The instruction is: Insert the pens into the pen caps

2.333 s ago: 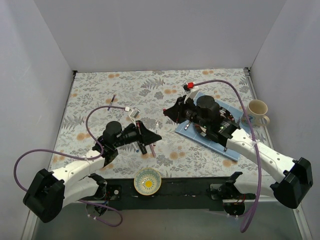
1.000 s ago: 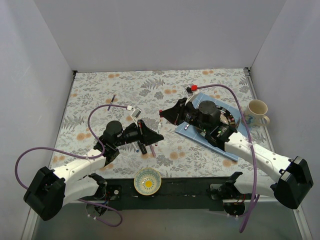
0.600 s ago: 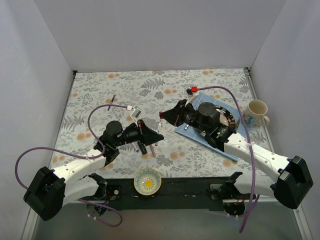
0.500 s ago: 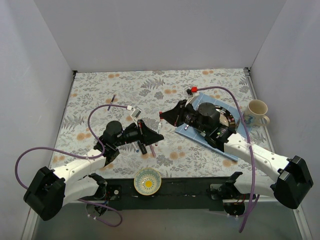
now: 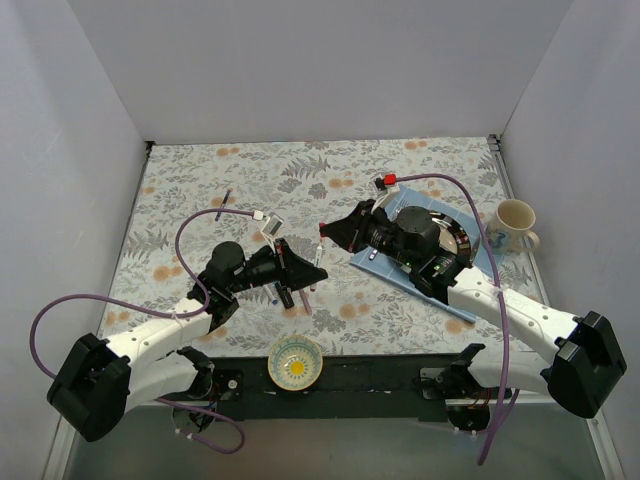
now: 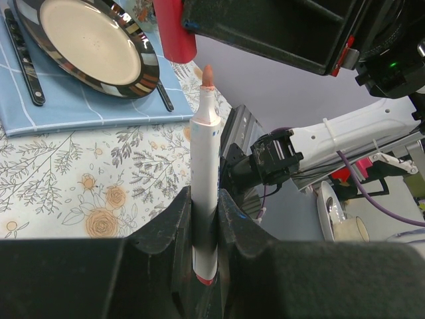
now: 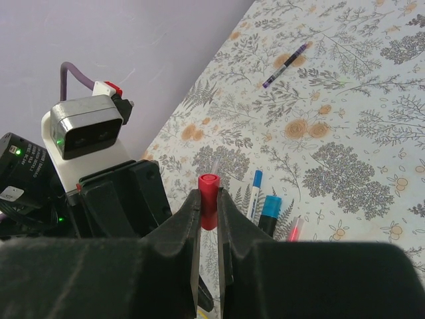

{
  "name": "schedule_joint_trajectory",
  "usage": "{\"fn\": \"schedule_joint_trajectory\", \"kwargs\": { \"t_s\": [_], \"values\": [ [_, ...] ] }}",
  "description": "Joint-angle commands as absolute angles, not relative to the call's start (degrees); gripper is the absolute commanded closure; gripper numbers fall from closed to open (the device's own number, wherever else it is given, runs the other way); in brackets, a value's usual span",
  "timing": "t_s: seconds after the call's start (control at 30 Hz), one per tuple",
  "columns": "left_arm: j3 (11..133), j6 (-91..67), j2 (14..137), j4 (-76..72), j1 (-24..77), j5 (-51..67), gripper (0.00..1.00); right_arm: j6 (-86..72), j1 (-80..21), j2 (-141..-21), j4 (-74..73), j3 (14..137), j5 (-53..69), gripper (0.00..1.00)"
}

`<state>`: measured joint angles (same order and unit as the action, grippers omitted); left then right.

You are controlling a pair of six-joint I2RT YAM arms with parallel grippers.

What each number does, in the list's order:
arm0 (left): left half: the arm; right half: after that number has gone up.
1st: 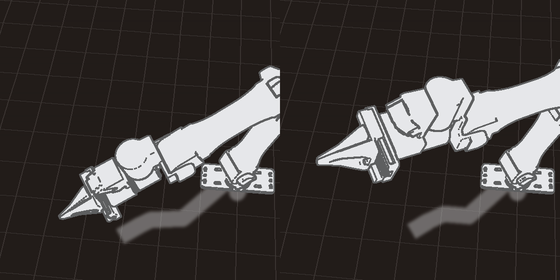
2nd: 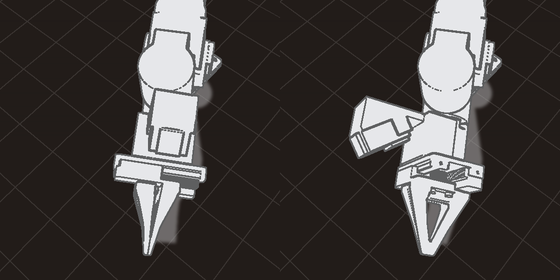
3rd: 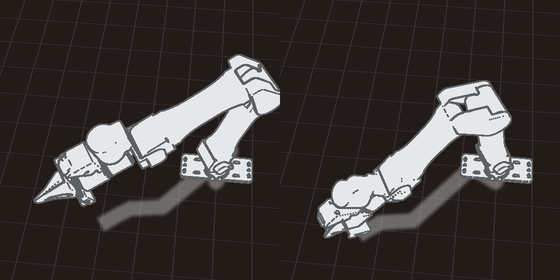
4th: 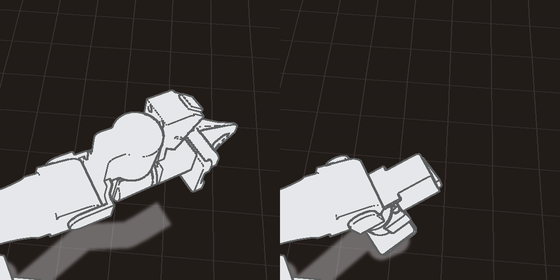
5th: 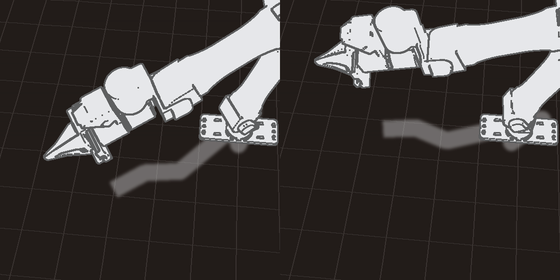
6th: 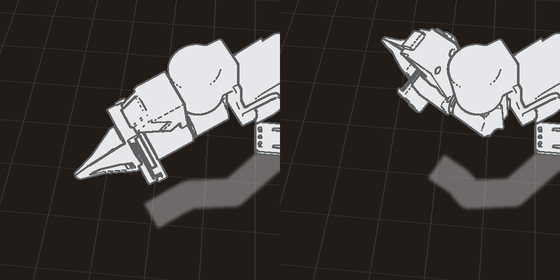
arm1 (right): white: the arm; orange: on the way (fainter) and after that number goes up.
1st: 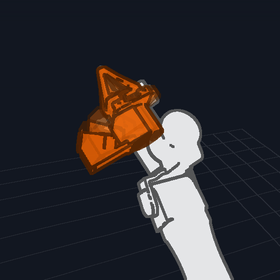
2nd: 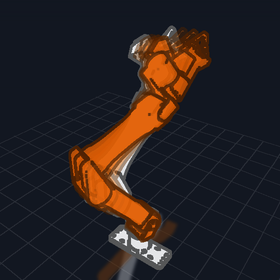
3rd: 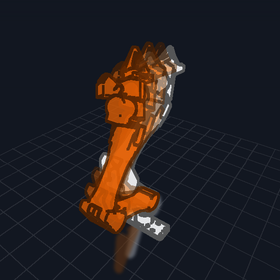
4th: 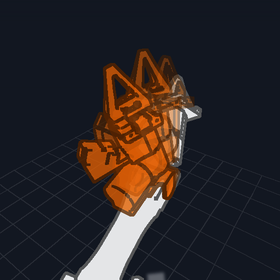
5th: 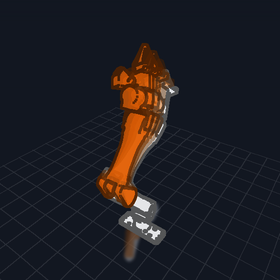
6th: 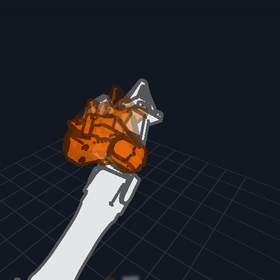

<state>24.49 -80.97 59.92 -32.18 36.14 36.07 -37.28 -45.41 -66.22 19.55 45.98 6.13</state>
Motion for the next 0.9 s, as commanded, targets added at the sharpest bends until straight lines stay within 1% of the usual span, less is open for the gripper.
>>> {"fn": "schedule_joint_trajectory", "kwargs": {
  "t_s": [0.0, 0.63, 0.87],
  "values": [
    [26.0, -80.3, 59.7, -33.7, 36.5, 36.6, 1.0, -36.2, -45.5, -65.1, 21.9, 48.6, 5.2, 0.99],
    [26.3, -80.1, 60.7, -33.7, 36.7, 35.8, 1.0, -37.5, -45.6, -64.9, 23.5, 47.8, 6.5, 0.99],
    [28.1, -79.1, 61.5, -33.0, 36.7, 35.0, 1.0, -38.0, -45.7, -64.3, 23.8, 47.2, 7.1, 0.99]
  ]
}}
